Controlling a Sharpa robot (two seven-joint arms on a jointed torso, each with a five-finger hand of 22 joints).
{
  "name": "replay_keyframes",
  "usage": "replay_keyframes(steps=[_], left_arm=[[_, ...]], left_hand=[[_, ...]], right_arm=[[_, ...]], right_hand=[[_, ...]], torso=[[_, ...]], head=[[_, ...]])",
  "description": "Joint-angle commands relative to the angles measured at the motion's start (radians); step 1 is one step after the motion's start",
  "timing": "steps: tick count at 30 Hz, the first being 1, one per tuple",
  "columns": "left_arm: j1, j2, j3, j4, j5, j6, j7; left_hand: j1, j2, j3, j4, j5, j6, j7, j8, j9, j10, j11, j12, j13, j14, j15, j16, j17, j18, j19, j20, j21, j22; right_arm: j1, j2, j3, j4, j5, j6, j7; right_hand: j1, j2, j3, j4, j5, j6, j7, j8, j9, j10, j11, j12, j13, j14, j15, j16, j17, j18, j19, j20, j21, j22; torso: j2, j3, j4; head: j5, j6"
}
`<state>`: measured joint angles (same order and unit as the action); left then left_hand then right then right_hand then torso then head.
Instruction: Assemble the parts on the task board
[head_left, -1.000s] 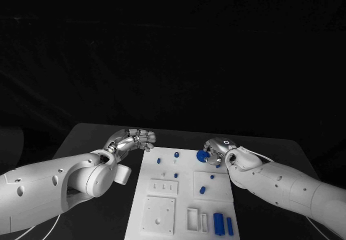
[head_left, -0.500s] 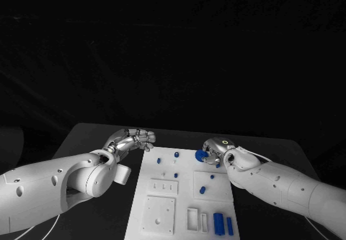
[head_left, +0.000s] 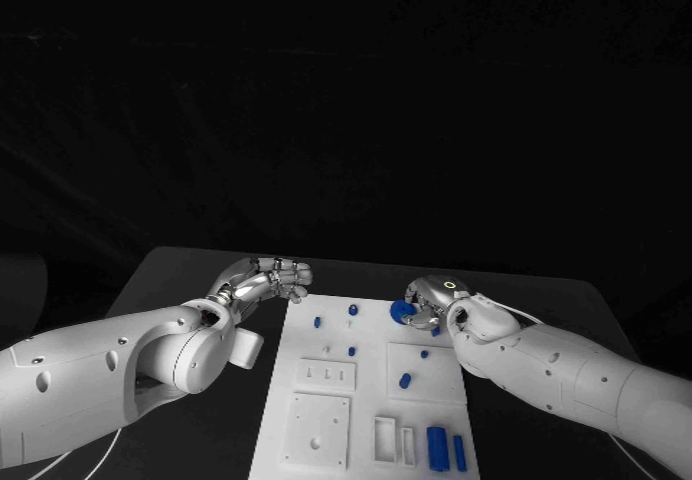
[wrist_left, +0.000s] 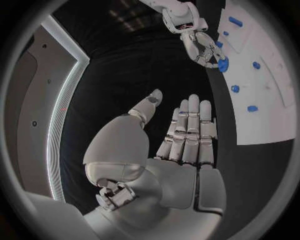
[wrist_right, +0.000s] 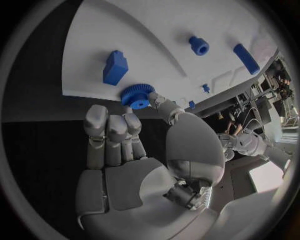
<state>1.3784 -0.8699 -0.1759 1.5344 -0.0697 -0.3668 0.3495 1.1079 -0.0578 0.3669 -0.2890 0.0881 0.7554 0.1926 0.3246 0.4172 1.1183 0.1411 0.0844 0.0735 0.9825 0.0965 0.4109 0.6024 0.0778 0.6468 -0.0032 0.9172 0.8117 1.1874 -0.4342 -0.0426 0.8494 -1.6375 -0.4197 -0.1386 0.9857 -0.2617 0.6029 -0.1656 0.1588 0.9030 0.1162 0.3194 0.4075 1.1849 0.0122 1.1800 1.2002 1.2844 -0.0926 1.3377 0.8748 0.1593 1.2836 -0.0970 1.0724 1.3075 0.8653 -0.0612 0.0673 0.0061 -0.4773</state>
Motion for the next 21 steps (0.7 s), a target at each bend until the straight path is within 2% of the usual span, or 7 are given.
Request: replay_keyframes(steps=[1, 5, 8, 10, 11, 15, 21], left_arm=[[0.001, 0.003, 0.001, 0.001, -0.006, 0.008, 0.007], [0.001, 0.002, 0.001, 0.001, -0.006, 0.008, 0.006], [0.001, 0.002, 0.001, 0.002, -0.006, 0.007, 0.007], [0.001, 0.001, 0.001, 0.002, -0.006, 0.007, 0.006], [0.001, 0.001, 0.001, 0.002, -0.006, 0.007, 0.006], [0.001, 0.000, 0.001, 0.003, -0.006, 0.007, 0.006], [0.001, -0.001, 0.001, 0.004, -0.006, 0.005, 0.005]], left_hand=[[0.001, -0.002, -0.007, 0.001, 0.002, 0.002, 0.004, -0.006, -0.001, -0.007, 0.003, -0.007, -0.001, 0.003, 0.002, -0.005, 0.002, 0.010, -0.005, 0.002, -0.006, -0.001], [0.001, -0.002, -0.007, 0.001, 0.002, 0.002, 0.004, -0.006, -0.001, -0.007, 0.003, -0.007, -0.001, 0.003, 0.002, -0.005, 0.002, 0.010, -0.005, 0.002, -0.006, -0.001], [0.001, -0.002, -0.006, 0.001, 0.003, 0.002, 0.003, -0.006, -0.001, -0.008, 0.003, -0.008, -0.001, 0.003, 0.002, -0.005, 0.002, 0.010, -0.005, 0.002, -0.006, -0.001], [0.001, -0.002, -0.006, 0.001, 0.003, 0.002, 0.003, -0.006, -0.001, -0.008, 0.003, -0.008, -0.001, 0.003, 0.002, -0.005, 0.002, 0.010, -0.005, 0.002, -0.006, -0.001], [0.001, -0.002, -0.006, 0.001, 0.003, 0.002, 0.003, -0.006, -0.001, -0.008, 0.003, -0.008, -0.001, 0.003, 0.002, -0.005, 0.002, 0.010, -0.005, 0.002, -0.006, -0.001], [0.001, -0.002, -0.006, 0.001, 0.003, 0.002, 0.003, -0.006, -0.001, -0.008, 0.003, -0.008, -0.001, 0.003, 0.002, -0.005, 0.002, 0.010, -0.005, 0.002, -0.006, -0.001], [0.002, -0.001, -0.006, 0.001, 0.003, 0.002, 0.003, -0.006, -0.001, -0.008, 0.003, -0.008, -0.001, 0.003, 0.002, -0.006, 0.003, 0.010, -0.005, 0.002, -0.006, -0.001]], right_arm=[[-0.011, 0.004, -0.006, 0.000, -0.010, 0.059, -0.008], [-0.011, 0.006, -0.006, 0.000, -0.012, 0.060, -0.018], [-0.011, 0.007, -0.006, 0.001, -0.024, 0.063, -0.029], [-0.011, 0.007, -0.006, 0.001, -0.026, 0.064, -0.031], [-0.011, 0.007, -0.006, 0.001, -0.031, 0.065, -0.033], [-0.010, 0.007, -0.006, 0.003, -0.050, 0.065, -0.046], [-0.010, 0.011, -0.006, 0.010, -0.098, 0.064, -0.069]], right_hand=[[-0.011, 0.004, -0.005, 0.001, 0.005, 0.010, 0.010, -0.002, 0.001, -0.003, 0.000, 0.003, 0.001, 0.004, -0.005, -0.005, 0.002, 0.103, 0.000, -0.007, 0.004, 0.015], [-0.015, 0.008, -0.006, 0.006, 0.005, 0.012, 0.009, 0.000, 0.002, -0.002, -0.001, 0.003, 0.002, 0.004, -0.006, -0.005, 0.003, 0.103, 0.000, -0.007, 0.004, 0.015], [-0.020, 0.015, -0.003, 0.017, 0.001, 0.020, 0.006, 0.004, 0.004, 0.002, -0.003, 0.006, 0.003, 0.005, -0.008, -0.005, 0.005, 0.103, 0.000, -0.008, 0.005, 0.015], [-0.014, 0.019, 0.008, 0.025, -0.019, 0.030, 0.003, 0.009, 0.007, 0.005, -0.006, 0.008, 0.004, 0.006, -0.011, -0.006, 0.007, 0.103, 0.001, -0.009, 0.005, 0.015], [-0.008, 0.019, 0.019, 0.031, -0.048, 0.037, 0.000, 0.012, 0.009, 0.006, -0.009, 0.008, 0.004, 0.006, -0.013, -0.007, 0.009, 0.103, 0.001, -0.009, 0.006, 0.015], [0.019, 0.020, 0.064, 0.047, -0.103, 0.057, -0.006, 0.020, 0.013, 0.012, -0.015, 0.009, 0.002, 0.009, -0.019, -0.011, 0.013, 0.103, 0.001, -0.008, 0.007, 0.015], [0.045, 0.016, 0.092, 0.040, -0.105, 0.077, -0.011, 0.029, 0.019, 0.017, -0.019, 0.006, -0.002, 0.012, -0.022, -0.014, 0.016, 0.103, 0.001, -0.003, 0.012, 0.017]], torso=[[0.000, -0.0002, -0.0002], [0.000, 0.0003, 0.0011], [0.000, -0.0009, 0.0012], [0.000, -0.0012, 0.0015], [0.000, -0.0011, 0.0016], [0.000, 0.0000, 0.0011], [0.000, 0.0001, -0.0004]], head=[[-0.001, -0.001], [-0.002, 0.000], [-0.003, -0.001], [-0.003, -0.001], [-0.003, -0.001], [-0.003, 0.001], [-0.003, 0.007]])
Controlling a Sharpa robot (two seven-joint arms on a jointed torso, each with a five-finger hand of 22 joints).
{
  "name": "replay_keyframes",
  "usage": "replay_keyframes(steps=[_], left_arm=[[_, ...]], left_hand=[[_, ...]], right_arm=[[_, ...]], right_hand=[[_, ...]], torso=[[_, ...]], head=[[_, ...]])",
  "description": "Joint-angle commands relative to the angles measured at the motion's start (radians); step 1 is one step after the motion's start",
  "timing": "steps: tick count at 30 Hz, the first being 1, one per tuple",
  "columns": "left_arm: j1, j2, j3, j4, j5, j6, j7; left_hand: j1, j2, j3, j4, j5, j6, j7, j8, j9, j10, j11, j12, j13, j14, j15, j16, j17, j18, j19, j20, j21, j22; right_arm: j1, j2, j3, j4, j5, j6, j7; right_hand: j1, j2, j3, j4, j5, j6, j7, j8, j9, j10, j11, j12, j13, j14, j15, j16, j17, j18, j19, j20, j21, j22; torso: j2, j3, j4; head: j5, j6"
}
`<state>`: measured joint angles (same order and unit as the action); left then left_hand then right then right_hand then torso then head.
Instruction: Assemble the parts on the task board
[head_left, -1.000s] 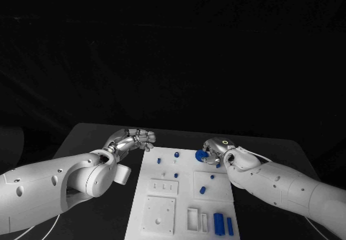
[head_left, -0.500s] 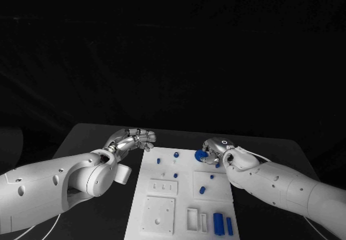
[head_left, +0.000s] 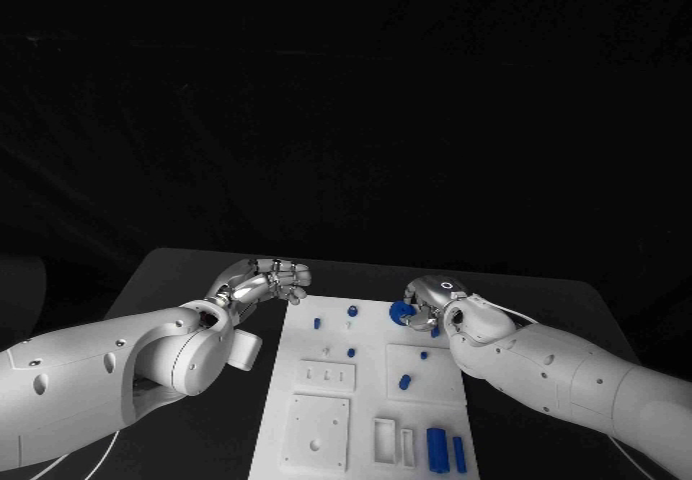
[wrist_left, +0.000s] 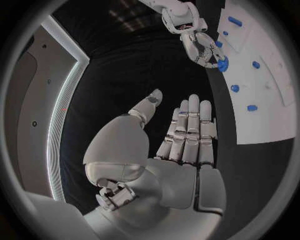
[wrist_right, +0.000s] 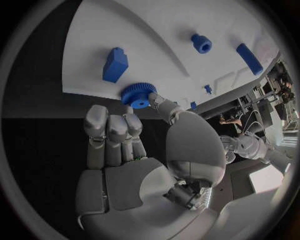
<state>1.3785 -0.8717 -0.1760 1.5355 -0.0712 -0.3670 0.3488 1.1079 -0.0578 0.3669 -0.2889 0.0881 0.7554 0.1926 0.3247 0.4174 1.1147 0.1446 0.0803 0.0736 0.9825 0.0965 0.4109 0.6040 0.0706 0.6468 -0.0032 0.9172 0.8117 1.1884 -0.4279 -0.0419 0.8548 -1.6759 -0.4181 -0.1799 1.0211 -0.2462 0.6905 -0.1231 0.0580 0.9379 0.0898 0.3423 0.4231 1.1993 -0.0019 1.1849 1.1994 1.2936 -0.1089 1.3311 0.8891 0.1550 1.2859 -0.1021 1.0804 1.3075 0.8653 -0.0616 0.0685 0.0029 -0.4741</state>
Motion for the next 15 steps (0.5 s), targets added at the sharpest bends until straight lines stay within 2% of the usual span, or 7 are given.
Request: replay_keyframes(steps=[1, 6, 10, 15], left_arm=[[0.001, 0.001, 0.001, 0.003, -0.005, 0.006, 0.006], [0.001, 0.002, 0.001, 0.004, -0.005, 0.005, 0.005], [0.001, 0.003, 0.001, 0.003, -0.005, 0.002, 0.005], [0.001, 0.003, 0.001, 0.005, -0.005, 0.002, 0.006]], left_hand=[[0.002, -0.001, -0.006, 0.000, 0.003, 0.002, 0.003, -0.006, -0.002, -0.004, -0.001, -0.004, -0.002, 0.003, 0.002, -0.006, 0.001, 0.017, -0.005, 0.002, -0.006, -0.001], [0.002, -0.001, -0.006, 0.000, 0.004, 0.002, 0.003, -0.006, -0.002, -0.004, -0.001, -0.004, -0.002, 0.004, 0.002, -0.006, 0.002, 0.017, -0.005, 0.002, -0.006, -0.001], [0.003, -0.001, -0.005, 0.000, 0.004, 0.002, 0.003, -0.006, -0.002, -0.004, -0.001, -0.004, -0.001, 0.004, 0.002, -0.006, 0.002, 0.017, -0.005, 0.002, -0.006, -0.001], [0.003, -0.001, -0.005, 0.000, 0.004, 0.003, 0.003, -0.006, -0.002, -0.004, -0.001, -0.004, -0.001, 0.004, 0.002, -0.007, 0.002, 0.017, -0.005, 0.002, -0.006, -0.001]], right_arm=[[-0.011, 0.006, -0.006, 0.004, -0.062, 0.062, -0.030], [-0.012, 0.009, -0.007, 0.012, -0.102, 0.063, -0.039], [-0.012, 0.008, -0.016, 0.012, -0.121, 0.058, -0.041], [-0.012, 0.006, -0.018, 0.024, -0.133, 0.022, -0.053]], right_hand=[[0.013, 0.000, 0.006, -0.006, -0.005, 0.049, 0.014, 0.009, 0.005, 0.006, -0.007, 0.003, 0.001, 0.003, -0.007, -0.007, 0.002, 0.107, -0.001, 0.003, 0.005, 0.017], [0.018, -0.001, 0.009, -0.011, -0.005, 0.057, 0.011, 0.013, 0.008, 0.014, -0.009, 0.007, 0.004, 0.004, -0.009, -0.008, 0.003, 0.107, -0.001, 0.005, 0.008, 0.018], [0.037, -0.002, 0.020, -0.027, -0.006, 0.073, 0.005, 0.020, 0.014, 0.027, -0.015, 0.013, 0.008, 0.006, -0.014, -0.008, 0.005, 0.107, -0.002, 0.010, 0.012, 0.018], [0.041, -0.001, 0.028, -0.029, -0.007, 0.081, 0.003, 0.023, 0.016, 0.039, -0.017, 0.021, 0.014, 0.008, -0.015, -0.008, 0.007, 0.107, -0.001, 0.013, 0.015, 0.018]], torso=[[0.000, 0.0009, -0.0014], [0.000, 0.0016, 0.0001], [-0.001, 0.0013, 0.0000], [-0.001, 0.0017, -0.0016]], head=[[0.000, 0.004], [-0.001, 0.006], [-0.003, 0.015], [-0.001, 0.021]])
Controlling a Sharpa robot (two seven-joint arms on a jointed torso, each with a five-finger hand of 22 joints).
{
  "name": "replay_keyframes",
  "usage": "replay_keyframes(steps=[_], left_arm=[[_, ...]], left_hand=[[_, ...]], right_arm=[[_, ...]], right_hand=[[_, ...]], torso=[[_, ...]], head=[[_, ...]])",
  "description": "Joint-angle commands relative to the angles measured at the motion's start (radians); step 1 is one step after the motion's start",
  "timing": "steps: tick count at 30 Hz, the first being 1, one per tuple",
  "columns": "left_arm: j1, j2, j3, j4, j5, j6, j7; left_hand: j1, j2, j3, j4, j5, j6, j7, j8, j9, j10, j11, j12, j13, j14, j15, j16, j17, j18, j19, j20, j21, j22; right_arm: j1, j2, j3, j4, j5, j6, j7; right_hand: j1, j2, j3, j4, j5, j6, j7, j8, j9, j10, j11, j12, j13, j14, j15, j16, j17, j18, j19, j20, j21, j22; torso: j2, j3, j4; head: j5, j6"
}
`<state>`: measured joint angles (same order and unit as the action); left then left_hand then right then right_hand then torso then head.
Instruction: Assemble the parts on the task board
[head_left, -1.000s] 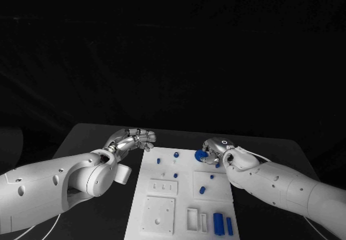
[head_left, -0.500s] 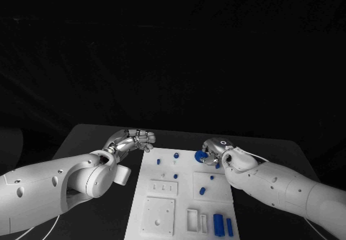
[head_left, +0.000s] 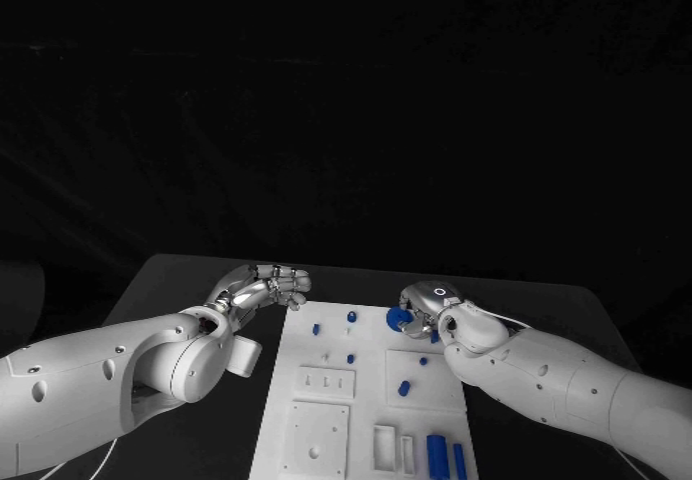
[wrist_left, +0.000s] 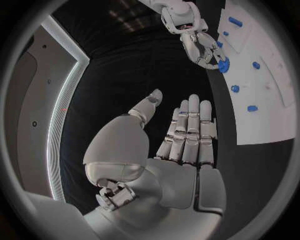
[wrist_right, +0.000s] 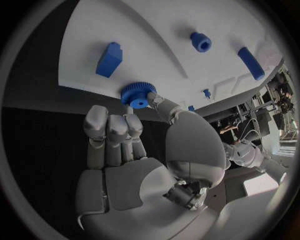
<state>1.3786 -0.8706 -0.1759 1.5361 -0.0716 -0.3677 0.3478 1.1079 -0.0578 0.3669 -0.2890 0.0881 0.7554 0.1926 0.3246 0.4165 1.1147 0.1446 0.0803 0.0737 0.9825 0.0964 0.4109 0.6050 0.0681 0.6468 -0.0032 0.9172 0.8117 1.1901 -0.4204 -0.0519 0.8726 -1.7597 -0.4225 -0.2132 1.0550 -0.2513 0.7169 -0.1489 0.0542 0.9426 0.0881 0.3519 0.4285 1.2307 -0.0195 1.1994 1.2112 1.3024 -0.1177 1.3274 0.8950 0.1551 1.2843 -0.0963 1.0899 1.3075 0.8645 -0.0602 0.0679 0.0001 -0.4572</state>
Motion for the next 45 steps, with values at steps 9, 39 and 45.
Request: replay_keyframes(steps=[9, 39, 45], left_arm=[[0.001, -0.005, 0.001, 0.003, -0.005, -0.001, 0.008], [0.001, 0.013, 0.001, -0.028, -0.003, 0.000, 0.008], [0.001, 0.020, 0.001, -0.029, -0.002, 0.002, 0.006]], left_hand=[[0.004, -0.001, -0.005, 0.000, 0.005, 0.003, 0.002, -0.006, -0.001, -0.004, -0.001, -0.005, -0.002, 0.004, 0.002, -0.007, 0.002, 0.020, -0.005, 0.002, -0.006, -0.001], [0.005, 0.000, -0.004, 0.000, 0.007, 0.003, 0.002, -0.006, -0.002, -0.003, -0.001, -0.006, -0.002, 0.005, 0.002, -0.008, 0.004, 0.020, -0.005, 0.002, -0.005, -0.001], [0.004, 0.000, -0.004, 0.001, 0.007, 0.003, 0.002, -0.006, -0.002, -0.003, -0.001, -0.006, -0.002, 0.005, 0.002, -0.009, 0.004, 0.020, -0.005, 0.002, -0.005, -0.001]], right_arm=[[-0.010, -0.035, -0.006, 0.083, -0.086, -0.037, -0.048], [0.008, 0.014, -0.012, 0.246, -0.307, -0.089, -0.174], [-0.004, 0.040, -0.021, 0.225, -0.304, -0.080, -0.167]], right_hand=[[-0.002, 0.001, 0.019, 0.016, 0.000, 0.081, 0.003, 0.012, 0.012, 0.018, -0.001, 0.011, 0.007, 0.001, -0.009, -0.005, 0.004, 0.107, 0.005, 0.010, 0.009, 0.016], [0.002, -0.046, 0.079, 0.062, -0.006, 0.091, -0.001, 0.012, 0.022, 0.043, -0.005, 0.017, 0.012, 0.004, -0.012, -0.006, 0.009, 0.107, 0.015, 0.008, 0.019, 0.014], [0.002, -0.046, 0.078, 0.061, -0.006, 0.091, -0.001, 0.012, 0.022, 0.043, -0.005, 0.017, 0.012, 0.004, -0.012, -0.006, 0.009, 0.107, 0.015, 0.008, 0.019, 0.015]], torso=[[0.000, -0.0003, -0.0013], [0.000, -0.0016, -0.0001], [0.001, -0.0031, 0.0007]], head=[[0.003, 0.005], [0.017, 0.022], [0.019, 0.021]])
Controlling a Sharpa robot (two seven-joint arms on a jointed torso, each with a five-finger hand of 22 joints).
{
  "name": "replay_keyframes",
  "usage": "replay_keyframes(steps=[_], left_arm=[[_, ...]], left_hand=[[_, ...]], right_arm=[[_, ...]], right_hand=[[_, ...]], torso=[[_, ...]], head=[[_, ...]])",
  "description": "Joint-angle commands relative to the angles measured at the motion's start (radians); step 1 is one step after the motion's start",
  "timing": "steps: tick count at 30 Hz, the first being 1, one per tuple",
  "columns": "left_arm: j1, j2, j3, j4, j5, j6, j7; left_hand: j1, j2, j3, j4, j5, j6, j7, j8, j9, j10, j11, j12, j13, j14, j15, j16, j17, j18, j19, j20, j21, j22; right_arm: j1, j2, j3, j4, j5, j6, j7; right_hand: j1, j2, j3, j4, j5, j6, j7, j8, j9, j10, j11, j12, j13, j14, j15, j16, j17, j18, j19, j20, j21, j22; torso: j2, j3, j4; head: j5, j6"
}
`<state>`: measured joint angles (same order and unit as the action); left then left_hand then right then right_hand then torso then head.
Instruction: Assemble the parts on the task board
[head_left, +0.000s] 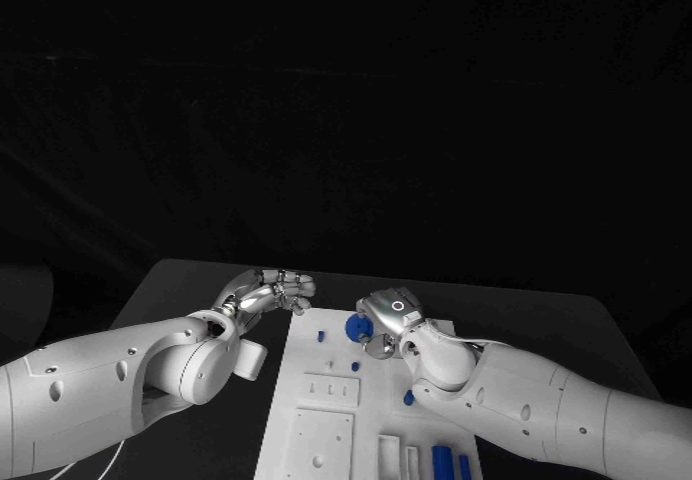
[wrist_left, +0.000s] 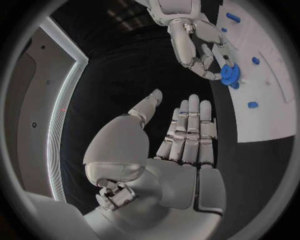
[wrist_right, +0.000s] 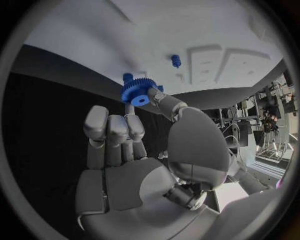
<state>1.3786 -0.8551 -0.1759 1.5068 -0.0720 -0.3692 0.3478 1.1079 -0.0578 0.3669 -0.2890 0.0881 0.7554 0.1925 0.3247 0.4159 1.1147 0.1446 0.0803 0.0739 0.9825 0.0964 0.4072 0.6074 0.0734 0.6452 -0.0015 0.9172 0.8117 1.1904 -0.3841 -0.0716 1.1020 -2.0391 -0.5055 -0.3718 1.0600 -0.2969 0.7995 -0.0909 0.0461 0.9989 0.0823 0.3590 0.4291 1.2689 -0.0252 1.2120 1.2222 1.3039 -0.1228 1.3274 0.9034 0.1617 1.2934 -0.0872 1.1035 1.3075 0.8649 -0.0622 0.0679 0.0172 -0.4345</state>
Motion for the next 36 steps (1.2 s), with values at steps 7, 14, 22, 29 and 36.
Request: replay_keyframes(steps=[7, 14, 22, 29, 36], left_arm=[[0.001, 0.018, 0.001, -0.006, 0.000, 0.004, 0.007], [0.002, 0.019, 0.002, -0.005, 0.000, 0.003, 0.006], [0.002, 0.020, 0.002, -0.002, 0.000, 0.004, 0.007], [0.003, 0.020, 0.002, 0.002, -0.001, 0.003, 0.007], [0.006, 0.020, 0.002, 0.011, -0.001, 0.004, 0.007]], left_hand=[[0.004, 0.000, -0.005, 0.001, 0.007, 0.003, 0.003, -0.006, -0.001, -0.004, -0.001, -0.006, -0.002, 0.005, 0.002, -0.006, 0.002, 0.014, -0.003, 0.001, -0.005, -0.001], [0.004, 0.000, -0.005, 0.001, 0.007, 0.003, 0.003, -0.007, -0.001, -0.004, -0.001, -0.006, -0.002, 0.005, 0.002, -0.006, 0.003, 0.014, -0.003, 0.001, -0.005, -0.001], [0.003, 0.000, -0.005, 0.001, 0.007, 0.003, 0.003, -0.007, -0.002, -0.004, 0.000, -0.007, -0.002, 0.005, 0.002, -0.007, 0.003, 0.014, -0.003, 0.001, -0.005, -0.001], [0.003, 0.000, -0.005, 0.000, 0.007, 0.003, 0.003, -0.007, -0.002, -0.004, 0.000, -0.007, -0.002, 0.006, 0.002, -0.007, 0.004, 0.014, -0.003, 0.001, -0.005, -0.001], [0.003, 0.000, -0.005, 0.000, 0.008, 0.003, 0.003, -0.007, -0.002, -0.004, 0.000, -0.007, -0.002, 0.006, 0.002, -0.008, 0.004, 0.014, -0.003, 0.001, -0.005, -0.001]], right_arm=[[-0.014, 0.032, -0.012, -0.030, -0.012, 0.012, 0.005], [-0.015, 0.037, -0.021, -0.038, -0.007, 0.012, 0.006], [-0.015, 0.044, -0.022, -0.060, -0.006, 0.014, 0.006], [-0.015, 0.053, -0.022, -0.070, -0.006, 0.017, -0.001], [-0.015, 0.072, -0.023, -0.096, -0.007, 0.017, -0.002]], right_hand=[[-0.003, 0.001, -0.005, 0.002, 0.002, 0.035, 0.004, 0.005, 0.022, 0.005, 0.001, 0.004, 0.001, 0.003, -0.007, -0.006, 0.001, 0.100, 0.006, -0.001, 0.006, 0.015], [-0.001, 0.001, -0.005, 0.001, 0.002, 0.034, 0.004, 0.005, 0.022, 0.005, 0.001, 0.004, 0.001, 0.003, -0.007, -0.007, 0.001, 0.100, 0.005, -0.001, 0.006, 0.015], [-0.001, 0.001, -0.005, 0.001, 0.002, 0.033, 0.005, 0.004, 0.022, 0.004, 0.001, 0.002, 0.000, 0.003, -0.007, -0.007, 0.001, 0.100, 0.005, -0.001, 0.006, 0.015], [-0.001, 0.001, -0.005, 0.000, 0.002, 0.032, 0.005, 0.004, 0.022, 0.002, 0.001, 0.000, -0.002, 0.002, -0.007, -0.007, 0.001, 0.100, 0.005, -0.001, 0.006, 0.015], [-0.002, 0.001, -0.005, 0.000, 0.002, 0.030, 0.005, 0.002, 0.022, -0.003, 0.001, -0.005, -0.006, 0.002, -0.006, -0.008, 0.001, 0.100, 0.003, -0.001, 0.006, 0.014]], torso=[[0.003, -0.0018, 0.0034], [0.002, -0.0019, 0.0024], [0.002, -0.0031, 0.0023], [0.002, -0.0010, 0.0002], [0.004, -0.0012, 0.0018]], head=[[0.007, -0.010], [0.009, -0.015], [0.015, -0.014], [0.018, -0.014], [0.014, -0.013]])
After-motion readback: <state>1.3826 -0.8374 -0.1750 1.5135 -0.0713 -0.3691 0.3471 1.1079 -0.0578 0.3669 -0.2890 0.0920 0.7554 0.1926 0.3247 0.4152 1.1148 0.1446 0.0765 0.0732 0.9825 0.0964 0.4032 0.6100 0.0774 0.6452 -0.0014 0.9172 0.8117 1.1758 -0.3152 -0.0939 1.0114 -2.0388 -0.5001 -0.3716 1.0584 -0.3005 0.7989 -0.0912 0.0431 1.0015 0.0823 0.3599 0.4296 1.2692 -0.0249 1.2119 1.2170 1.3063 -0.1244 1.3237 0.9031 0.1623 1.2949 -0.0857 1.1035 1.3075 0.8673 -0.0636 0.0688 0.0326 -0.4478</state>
